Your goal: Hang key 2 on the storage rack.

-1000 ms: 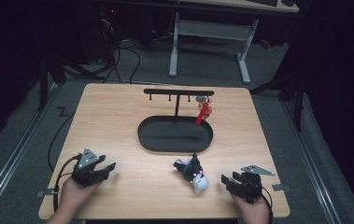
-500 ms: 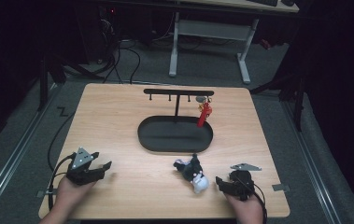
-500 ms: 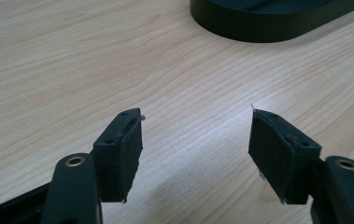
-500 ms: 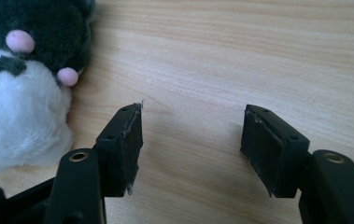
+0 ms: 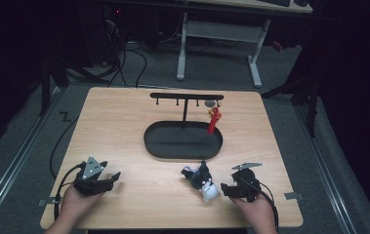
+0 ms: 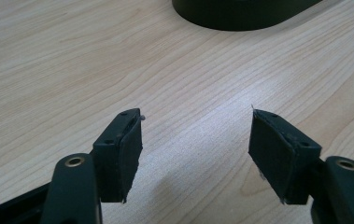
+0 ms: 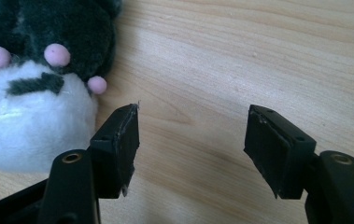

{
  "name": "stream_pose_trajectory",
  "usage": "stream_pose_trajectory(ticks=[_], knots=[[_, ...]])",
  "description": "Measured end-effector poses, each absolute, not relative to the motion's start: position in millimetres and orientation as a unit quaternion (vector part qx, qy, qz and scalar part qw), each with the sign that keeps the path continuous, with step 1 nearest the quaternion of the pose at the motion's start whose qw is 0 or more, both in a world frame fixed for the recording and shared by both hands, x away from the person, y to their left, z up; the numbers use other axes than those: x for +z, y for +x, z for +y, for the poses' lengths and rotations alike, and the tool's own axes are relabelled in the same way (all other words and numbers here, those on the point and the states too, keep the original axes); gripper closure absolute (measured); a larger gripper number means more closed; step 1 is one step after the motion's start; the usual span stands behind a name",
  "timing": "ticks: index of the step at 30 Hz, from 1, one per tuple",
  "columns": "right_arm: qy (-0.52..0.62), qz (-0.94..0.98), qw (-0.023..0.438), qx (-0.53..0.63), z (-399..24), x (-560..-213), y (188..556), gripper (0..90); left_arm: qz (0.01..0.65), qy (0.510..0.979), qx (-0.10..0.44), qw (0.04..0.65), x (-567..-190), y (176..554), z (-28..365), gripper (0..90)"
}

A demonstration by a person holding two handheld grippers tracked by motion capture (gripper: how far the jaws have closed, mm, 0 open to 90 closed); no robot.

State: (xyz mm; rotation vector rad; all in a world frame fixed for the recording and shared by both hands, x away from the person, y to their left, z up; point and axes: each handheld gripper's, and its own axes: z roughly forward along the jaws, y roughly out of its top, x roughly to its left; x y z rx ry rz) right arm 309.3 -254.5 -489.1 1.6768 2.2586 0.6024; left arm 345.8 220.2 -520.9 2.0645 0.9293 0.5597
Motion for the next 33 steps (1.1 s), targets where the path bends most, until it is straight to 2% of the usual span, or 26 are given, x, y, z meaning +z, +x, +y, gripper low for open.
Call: stream_pose_trajectory(ticks=[5,22,33], knots=[[0.571,0.791,0.132,0.176,-256,-489,313,35.1,0.363,0.817,0.218,0.392,-522,346,219,35.0],[0.58,0.802,0.061,0.131,-259,-472,328,33.0,0.357,0.827,0.215,0.377,-522,345,219,34.1],[0.564,0.818,0.058,0.102,-245,-447,330,32.5,0.355,0.829,0.216,0.374,-523,344,220,33.0]])
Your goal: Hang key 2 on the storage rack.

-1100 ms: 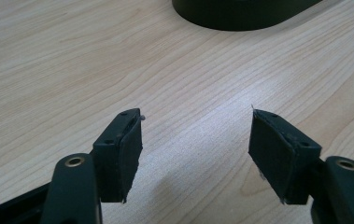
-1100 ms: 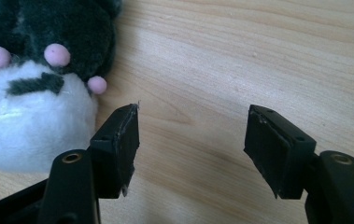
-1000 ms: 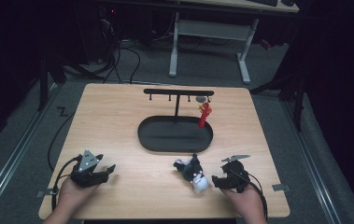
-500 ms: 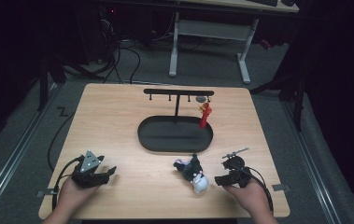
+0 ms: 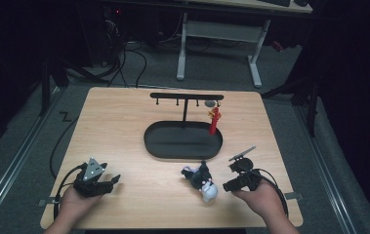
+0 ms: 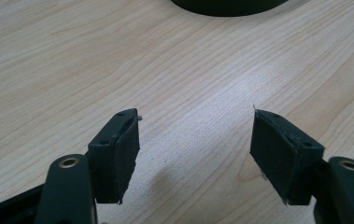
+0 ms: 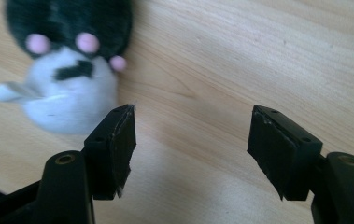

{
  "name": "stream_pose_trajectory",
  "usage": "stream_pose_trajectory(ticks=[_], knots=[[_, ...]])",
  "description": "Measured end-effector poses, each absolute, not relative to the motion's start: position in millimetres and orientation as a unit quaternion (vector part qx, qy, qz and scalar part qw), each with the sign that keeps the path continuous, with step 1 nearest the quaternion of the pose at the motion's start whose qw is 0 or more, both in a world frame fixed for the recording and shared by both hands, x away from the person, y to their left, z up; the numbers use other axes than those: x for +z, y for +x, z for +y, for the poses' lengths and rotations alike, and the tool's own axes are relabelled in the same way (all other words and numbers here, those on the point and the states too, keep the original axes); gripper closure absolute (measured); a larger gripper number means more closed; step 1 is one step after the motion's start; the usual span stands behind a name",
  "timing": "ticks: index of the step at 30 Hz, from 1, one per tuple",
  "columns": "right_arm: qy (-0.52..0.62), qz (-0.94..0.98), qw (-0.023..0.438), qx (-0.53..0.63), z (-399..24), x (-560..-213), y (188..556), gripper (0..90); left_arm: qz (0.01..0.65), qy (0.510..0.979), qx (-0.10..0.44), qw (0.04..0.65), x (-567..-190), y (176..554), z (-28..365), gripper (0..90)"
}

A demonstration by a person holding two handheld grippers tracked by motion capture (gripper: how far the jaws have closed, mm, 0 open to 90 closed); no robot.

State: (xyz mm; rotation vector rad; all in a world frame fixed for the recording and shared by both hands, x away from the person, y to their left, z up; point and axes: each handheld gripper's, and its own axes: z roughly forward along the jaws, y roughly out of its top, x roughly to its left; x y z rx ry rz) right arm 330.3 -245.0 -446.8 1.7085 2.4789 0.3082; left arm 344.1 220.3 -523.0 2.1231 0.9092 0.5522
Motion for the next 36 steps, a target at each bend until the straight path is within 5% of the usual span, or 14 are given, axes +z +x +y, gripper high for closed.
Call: stream_pose_trajectory(ticks=[12,27,36], knots=[[0.539,0.833,0.023,0.122,-208,-424,334,23.1,0.357,0.828,0.216,0.375,-523,343,222,32.9],[0.513,0.854,-0.004,0.091,-174,-464,336,18.3,0.353,0.832,0.211,0.372,-523,343,221,32.8],[0.513,0.854,0.007,0.081,-175,-482,338,26.8,0.354,0.832,0.21,0.371,-523,342,223,32.8]])
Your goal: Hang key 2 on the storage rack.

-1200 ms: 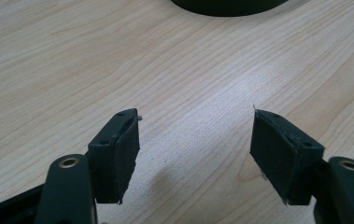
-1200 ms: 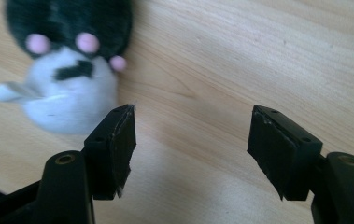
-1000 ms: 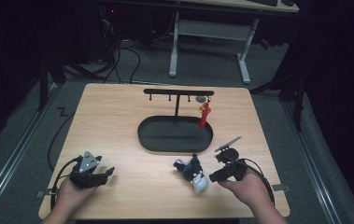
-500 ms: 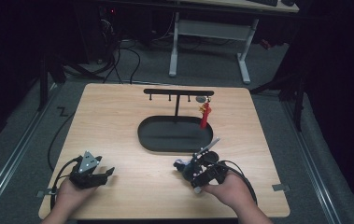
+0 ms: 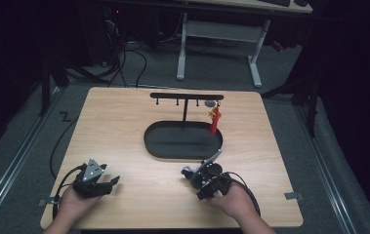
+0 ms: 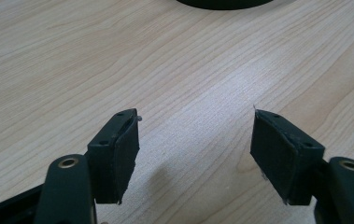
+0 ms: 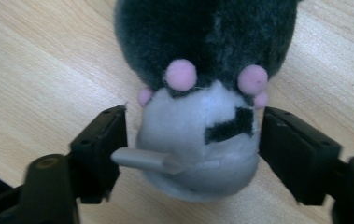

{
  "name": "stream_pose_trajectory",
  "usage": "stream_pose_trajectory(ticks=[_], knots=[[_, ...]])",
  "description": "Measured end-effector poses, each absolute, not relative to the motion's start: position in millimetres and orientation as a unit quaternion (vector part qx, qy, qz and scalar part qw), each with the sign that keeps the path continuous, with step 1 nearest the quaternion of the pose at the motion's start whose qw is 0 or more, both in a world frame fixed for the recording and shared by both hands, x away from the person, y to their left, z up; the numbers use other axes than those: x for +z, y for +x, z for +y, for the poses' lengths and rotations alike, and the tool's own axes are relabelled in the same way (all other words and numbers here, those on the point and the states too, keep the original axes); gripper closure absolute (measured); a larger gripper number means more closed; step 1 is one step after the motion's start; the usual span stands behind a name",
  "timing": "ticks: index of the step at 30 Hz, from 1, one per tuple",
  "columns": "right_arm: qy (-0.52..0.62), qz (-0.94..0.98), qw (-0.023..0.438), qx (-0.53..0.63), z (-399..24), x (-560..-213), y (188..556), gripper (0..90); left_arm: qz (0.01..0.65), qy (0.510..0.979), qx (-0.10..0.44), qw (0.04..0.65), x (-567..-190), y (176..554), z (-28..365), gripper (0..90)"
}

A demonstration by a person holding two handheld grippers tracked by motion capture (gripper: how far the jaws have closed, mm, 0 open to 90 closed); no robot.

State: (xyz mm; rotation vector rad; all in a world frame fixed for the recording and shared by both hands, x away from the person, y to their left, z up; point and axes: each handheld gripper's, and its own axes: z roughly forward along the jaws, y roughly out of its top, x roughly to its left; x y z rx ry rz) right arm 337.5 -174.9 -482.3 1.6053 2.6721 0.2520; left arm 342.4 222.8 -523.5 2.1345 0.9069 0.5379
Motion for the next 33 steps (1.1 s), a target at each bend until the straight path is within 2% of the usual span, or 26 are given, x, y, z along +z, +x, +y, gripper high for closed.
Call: stream_pose_trajectory(ticks=[4,7,10,33], knots=[[0.511,0.855,0.017,0.085,-176,-484,338,34.4,0.353,0.833,0.21,0.371,-524,342,222,32.8],[0.51,0.856,0.014,0.083,-174,-483,337,43.5,0.352,0.834,0.209,0.37,-524,343,222,32.8],[0.503,0.86,0.015,0.083,-172,-482,336,47.4,0.351,0.836,0.209,0.368,-524,343,221,32.8],[0.522,0.845,0.029,0.111,-185,-427,347,48.5,0.35,0.836,0.209,0.367,-525,343,221,32.9]])
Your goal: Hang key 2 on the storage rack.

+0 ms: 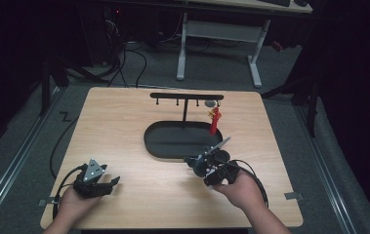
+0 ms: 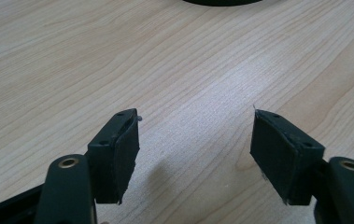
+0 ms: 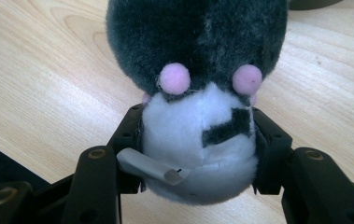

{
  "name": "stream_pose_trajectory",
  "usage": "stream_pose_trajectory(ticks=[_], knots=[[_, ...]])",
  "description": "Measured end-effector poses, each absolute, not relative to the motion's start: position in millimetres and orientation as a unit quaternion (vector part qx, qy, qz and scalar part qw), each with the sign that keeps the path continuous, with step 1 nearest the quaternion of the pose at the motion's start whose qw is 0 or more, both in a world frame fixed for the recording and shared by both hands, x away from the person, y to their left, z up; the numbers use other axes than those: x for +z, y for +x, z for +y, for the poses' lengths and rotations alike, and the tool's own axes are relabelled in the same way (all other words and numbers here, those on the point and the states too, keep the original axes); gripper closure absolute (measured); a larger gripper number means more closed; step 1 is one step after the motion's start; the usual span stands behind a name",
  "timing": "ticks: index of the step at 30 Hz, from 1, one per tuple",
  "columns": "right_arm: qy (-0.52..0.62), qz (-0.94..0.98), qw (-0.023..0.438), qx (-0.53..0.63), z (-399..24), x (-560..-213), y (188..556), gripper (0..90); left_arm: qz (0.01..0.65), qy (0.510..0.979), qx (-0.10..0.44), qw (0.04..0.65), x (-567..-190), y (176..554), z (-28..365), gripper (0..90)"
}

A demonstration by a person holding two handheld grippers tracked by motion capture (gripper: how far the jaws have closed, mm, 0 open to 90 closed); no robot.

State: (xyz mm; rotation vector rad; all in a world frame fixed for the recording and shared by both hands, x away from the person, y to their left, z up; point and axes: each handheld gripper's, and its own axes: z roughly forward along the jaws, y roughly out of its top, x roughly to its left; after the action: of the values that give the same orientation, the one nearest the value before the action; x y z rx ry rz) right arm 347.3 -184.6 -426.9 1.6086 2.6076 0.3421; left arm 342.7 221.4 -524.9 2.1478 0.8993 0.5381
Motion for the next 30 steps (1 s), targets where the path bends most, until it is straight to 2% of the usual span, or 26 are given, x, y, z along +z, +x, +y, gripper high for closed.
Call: stream_pose_trajectory(ticks=[11,23,30], knots=[[0.532,0.838,0.025,0.118,-193,-409,358,48.4,0.35,0.838,0.207,0.365,-525,343,221,32.9],[0.544,0.829,0.052,0.122,-204,-371,379,48.5,0.35,0.838,0.206,0.365,-526,343,221,32.9],[0.552,0.822,0.053,0.129,-206,-359,392,48.5,0.35,0.838,0.205,0.364,-526,343,222,32.9]])
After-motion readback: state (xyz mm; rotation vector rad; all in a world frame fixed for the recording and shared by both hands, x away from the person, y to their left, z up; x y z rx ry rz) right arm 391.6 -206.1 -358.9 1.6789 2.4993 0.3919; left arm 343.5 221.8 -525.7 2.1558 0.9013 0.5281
